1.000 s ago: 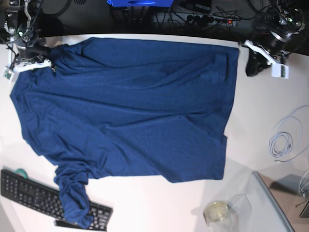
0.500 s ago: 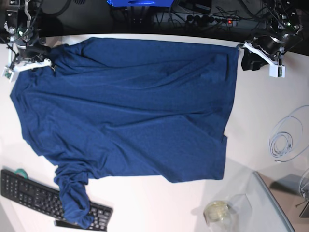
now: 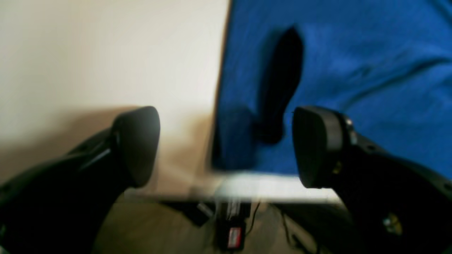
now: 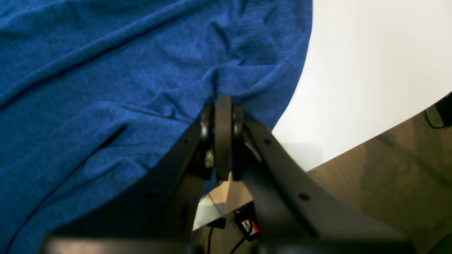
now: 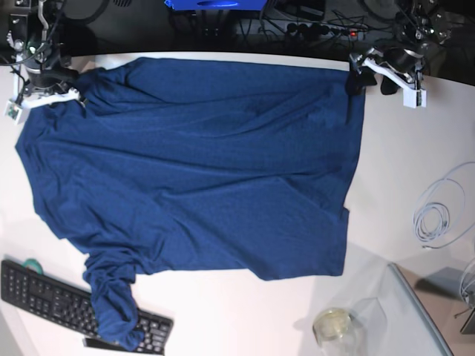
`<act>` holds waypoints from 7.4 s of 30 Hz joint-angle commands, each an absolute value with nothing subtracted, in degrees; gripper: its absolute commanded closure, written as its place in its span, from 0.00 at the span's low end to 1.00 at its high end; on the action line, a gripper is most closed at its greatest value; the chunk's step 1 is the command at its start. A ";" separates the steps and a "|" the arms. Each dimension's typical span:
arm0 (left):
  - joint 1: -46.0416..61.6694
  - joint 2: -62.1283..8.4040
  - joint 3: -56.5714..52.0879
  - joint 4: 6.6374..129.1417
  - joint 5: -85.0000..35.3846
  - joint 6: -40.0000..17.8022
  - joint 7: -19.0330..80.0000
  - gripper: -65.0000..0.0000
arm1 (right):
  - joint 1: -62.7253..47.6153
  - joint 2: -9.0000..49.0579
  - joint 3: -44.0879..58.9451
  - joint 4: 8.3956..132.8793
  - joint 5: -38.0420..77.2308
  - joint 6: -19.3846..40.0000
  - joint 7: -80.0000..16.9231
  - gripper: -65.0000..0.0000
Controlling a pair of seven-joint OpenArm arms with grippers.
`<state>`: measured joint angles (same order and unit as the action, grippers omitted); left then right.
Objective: Layout the t-shirt on the table in an organized manner, then fold the t-shirt properly
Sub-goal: 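Pull the held corners apart with both grippers to stretch the shirt, then hold both corners and drag the shirt outward, smoothing it, then pull the held corners toward the shirt's hem with both grippers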
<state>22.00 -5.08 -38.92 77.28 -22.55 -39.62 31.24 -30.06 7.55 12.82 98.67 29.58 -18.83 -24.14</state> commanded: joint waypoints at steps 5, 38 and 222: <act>21.32 -4.09 -38.99 75.56 -22.29 -40.00 31.96 0.14 | -30.90 4.62 18.24 99.74 32.84 -18.33 -18.68 0.87; 22.02 -4.18 -39.43 76.18 -22.37 -40.00 32.31 1.00 | -27.12 5.05 24.75 85.32 44.00 -3.47 -18.68 0.66; 6.37 -6.29 -39.96 82.15 -22.02 -37.32 54.81 1.00 | -20.00 -4.18 16.84 97.10 44.09 -10.42 -53.32 0.97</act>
